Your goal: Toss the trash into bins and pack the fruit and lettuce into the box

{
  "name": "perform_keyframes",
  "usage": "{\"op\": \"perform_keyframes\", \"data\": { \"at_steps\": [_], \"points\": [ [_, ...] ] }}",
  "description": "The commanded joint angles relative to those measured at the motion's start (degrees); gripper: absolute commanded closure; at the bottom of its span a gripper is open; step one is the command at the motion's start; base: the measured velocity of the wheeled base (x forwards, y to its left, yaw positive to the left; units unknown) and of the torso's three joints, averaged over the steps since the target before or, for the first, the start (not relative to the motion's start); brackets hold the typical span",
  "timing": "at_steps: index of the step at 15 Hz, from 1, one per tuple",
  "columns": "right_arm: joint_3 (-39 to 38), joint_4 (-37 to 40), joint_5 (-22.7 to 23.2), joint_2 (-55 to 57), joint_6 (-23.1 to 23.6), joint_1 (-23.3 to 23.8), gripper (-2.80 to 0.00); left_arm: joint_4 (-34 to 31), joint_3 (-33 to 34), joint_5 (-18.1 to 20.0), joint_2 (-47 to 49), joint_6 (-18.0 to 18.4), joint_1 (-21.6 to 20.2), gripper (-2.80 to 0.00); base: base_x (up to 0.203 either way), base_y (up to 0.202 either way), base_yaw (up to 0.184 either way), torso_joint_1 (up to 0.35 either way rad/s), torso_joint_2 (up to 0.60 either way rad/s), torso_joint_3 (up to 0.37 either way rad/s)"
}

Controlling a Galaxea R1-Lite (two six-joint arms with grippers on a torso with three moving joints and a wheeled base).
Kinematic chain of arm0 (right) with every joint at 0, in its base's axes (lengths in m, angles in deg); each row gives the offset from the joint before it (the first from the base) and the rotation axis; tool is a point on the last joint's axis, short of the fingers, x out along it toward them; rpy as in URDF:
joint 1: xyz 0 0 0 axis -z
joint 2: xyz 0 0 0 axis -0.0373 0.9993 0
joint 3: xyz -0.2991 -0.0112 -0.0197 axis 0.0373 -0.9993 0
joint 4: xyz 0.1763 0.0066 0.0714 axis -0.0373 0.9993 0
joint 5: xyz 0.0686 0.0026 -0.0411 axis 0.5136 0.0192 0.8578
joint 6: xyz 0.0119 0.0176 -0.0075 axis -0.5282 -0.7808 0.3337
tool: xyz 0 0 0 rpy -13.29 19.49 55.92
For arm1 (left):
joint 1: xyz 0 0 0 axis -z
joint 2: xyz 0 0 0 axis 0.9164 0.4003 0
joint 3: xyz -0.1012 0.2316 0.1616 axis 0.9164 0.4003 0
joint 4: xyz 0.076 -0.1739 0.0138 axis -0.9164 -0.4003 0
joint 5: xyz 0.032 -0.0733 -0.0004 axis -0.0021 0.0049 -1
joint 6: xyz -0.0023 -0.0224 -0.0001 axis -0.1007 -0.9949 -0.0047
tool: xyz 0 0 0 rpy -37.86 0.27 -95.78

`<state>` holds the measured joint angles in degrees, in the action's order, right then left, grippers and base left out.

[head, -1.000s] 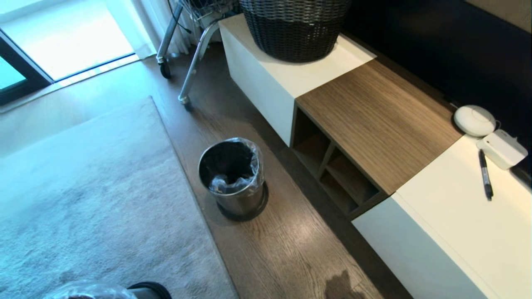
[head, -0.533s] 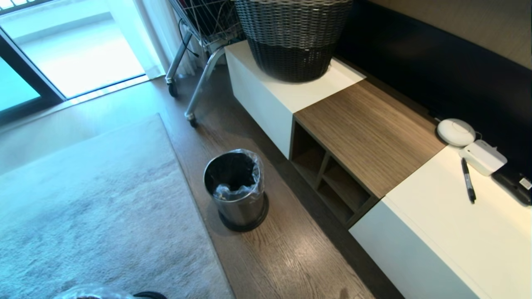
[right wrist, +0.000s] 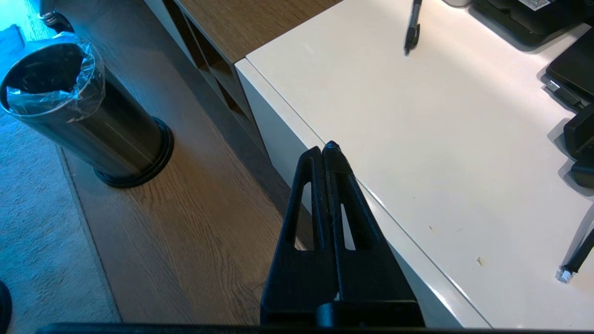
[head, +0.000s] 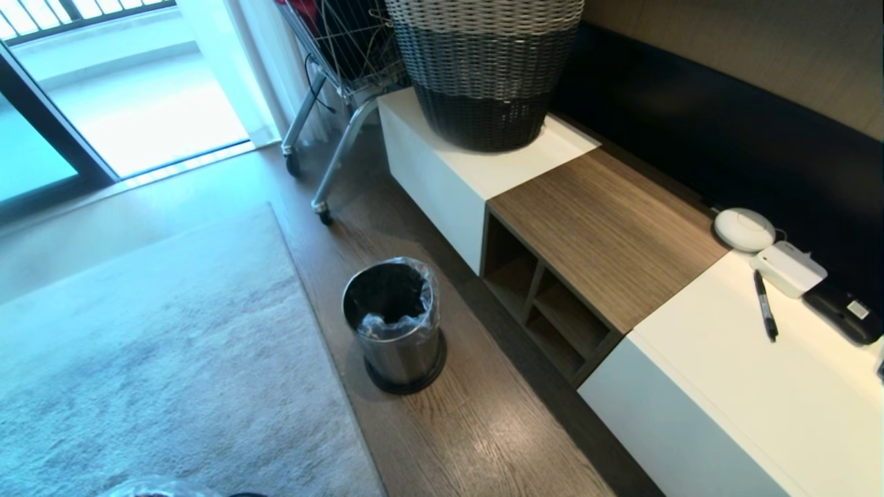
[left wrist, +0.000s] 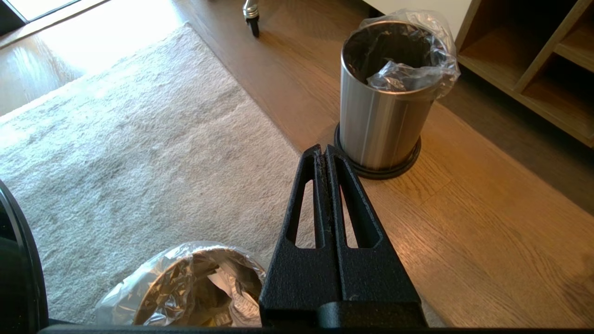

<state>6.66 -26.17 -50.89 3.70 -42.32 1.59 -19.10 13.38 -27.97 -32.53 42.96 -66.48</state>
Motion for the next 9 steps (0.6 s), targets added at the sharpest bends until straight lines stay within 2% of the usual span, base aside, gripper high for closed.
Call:
{"op": "perform_keyframes", "data": {
  "at_steps": [1, 9],
  "points": [
    [0.01, -0.01, -0.03, 0.07, -0.04, -0.01, 0.0, 0.01, 0.0, 0.0, 0.01, -0.08, -0.01, 0.0, 0.0, 0.0, 0.0, 0.0, 0.0, 0.0],
    [0.01, -0.01, -0.03, 0.07, -0.04, -0.06, 0.0, 0.01, 0.0, 0.09, 0.01, -0.24, -0.01, 0.0, 0.0, 0.0, 0.0, 0.003, 0.0, 0.035]
  ]
}}
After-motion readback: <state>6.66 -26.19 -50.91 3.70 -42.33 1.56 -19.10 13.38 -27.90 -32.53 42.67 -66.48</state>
